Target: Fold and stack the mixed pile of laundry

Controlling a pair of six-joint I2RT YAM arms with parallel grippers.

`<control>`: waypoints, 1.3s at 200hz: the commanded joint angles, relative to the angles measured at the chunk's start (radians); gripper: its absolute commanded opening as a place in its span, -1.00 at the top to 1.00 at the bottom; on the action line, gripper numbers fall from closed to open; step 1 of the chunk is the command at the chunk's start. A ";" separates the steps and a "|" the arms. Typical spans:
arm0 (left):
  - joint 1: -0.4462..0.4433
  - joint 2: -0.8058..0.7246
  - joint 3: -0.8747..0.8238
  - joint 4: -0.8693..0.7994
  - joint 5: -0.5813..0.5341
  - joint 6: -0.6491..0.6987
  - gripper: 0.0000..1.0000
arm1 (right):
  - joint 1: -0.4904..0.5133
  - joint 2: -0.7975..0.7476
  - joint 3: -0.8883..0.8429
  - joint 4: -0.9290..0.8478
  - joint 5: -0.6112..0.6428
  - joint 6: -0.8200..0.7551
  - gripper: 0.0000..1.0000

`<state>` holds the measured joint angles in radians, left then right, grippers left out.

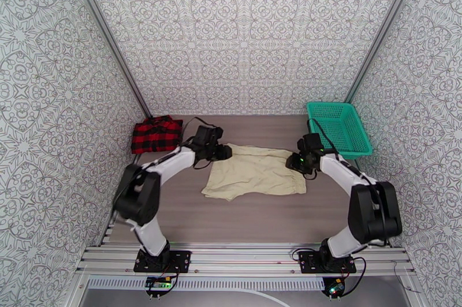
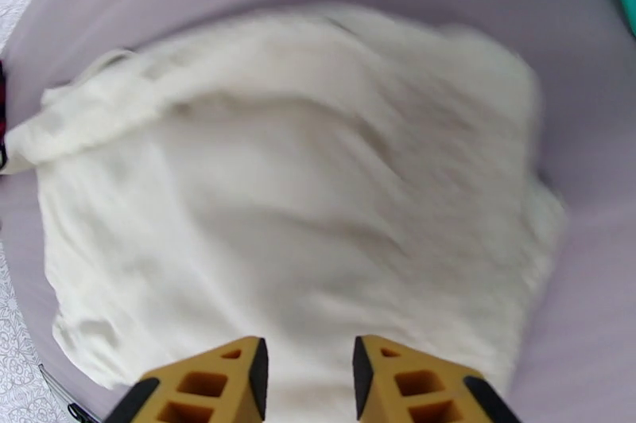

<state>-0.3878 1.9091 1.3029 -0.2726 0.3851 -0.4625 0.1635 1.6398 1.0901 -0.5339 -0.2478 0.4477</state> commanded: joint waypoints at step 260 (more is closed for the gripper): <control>-0.240 0.037 0.222 -0.041 0.017 0.299 0.00 | -0.268 -0.434 -0.433 -0.002 -0.239 0.049 -0.91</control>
<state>-0.4732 1.9564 1.5623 -0.2440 0.3458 -0.3912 -0.0460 1.2186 0.7094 -0.5304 -0.4053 0.4664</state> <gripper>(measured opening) 0.502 0.980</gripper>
